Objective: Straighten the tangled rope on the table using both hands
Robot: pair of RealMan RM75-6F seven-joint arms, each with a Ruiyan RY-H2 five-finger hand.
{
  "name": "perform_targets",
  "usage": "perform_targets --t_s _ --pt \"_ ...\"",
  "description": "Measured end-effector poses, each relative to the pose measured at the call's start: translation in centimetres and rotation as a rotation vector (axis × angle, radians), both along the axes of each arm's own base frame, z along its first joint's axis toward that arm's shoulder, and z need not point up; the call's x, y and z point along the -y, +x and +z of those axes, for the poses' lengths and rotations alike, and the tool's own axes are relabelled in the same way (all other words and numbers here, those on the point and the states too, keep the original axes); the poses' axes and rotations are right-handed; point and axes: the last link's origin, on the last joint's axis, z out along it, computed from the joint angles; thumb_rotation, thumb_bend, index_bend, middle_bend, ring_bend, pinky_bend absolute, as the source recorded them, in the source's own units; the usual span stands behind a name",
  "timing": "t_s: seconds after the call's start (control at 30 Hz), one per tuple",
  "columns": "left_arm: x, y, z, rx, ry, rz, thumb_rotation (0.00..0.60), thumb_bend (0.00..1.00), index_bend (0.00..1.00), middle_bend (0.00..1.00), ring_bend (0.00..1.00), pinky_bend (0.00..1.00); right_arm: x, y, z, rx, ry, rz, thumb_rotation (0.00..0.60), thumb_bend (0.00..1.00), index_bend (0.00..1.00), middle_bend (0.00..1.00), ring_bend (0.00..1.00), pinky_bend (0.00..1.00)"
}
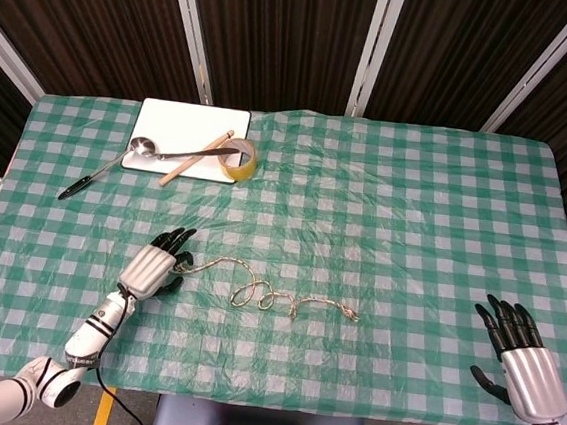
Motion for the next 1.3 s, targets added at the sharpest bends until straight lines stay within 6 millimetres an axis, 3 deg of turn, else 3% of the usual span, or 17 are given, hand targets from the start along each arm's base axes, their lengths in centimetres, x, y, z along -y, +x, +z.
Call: perform_targets --t_s 0.37,1.03,1.2,1.3 --pt "-0.7 -0.3 -0.7 -0.022 0.02 -0.013 0.6 0.4 0.47 0.05 0.0 0.18 0.0 0.0 0.2 -0.001 -0.005 -0.005 0.6 0.29 0.0 0.0 0.0 0.0" --pt "-0.8 -0.4 -0.8 -0.032 0.048 -0.014 0.6 0.45 0.64 0.09 0.0 0.15 0.2 -0.1 -0.4 -0.018 0.012 -0.008 0.6 0.29 0.0 0.0 0.0 0.0" --pt "-0.4 -0.6 0.1 -0.018 0.055 -0.028 0.6 0.45 0.64 0.09 0.0 0.14 1.0 0.3 -1.1 -0.013 0.069 0.008 0.6 0.29 0.14 0.0 0.0 0.0" --pt "0.0 -0.9 0.8 -0.016 0.055 -0.03 0.6 0.45 0.65 0.09 0.0 0.13 2.1 1.2 -1.6 -0.03 0.099 0.05 0.6 0.29 0.29 0.0 0.0 0.0"
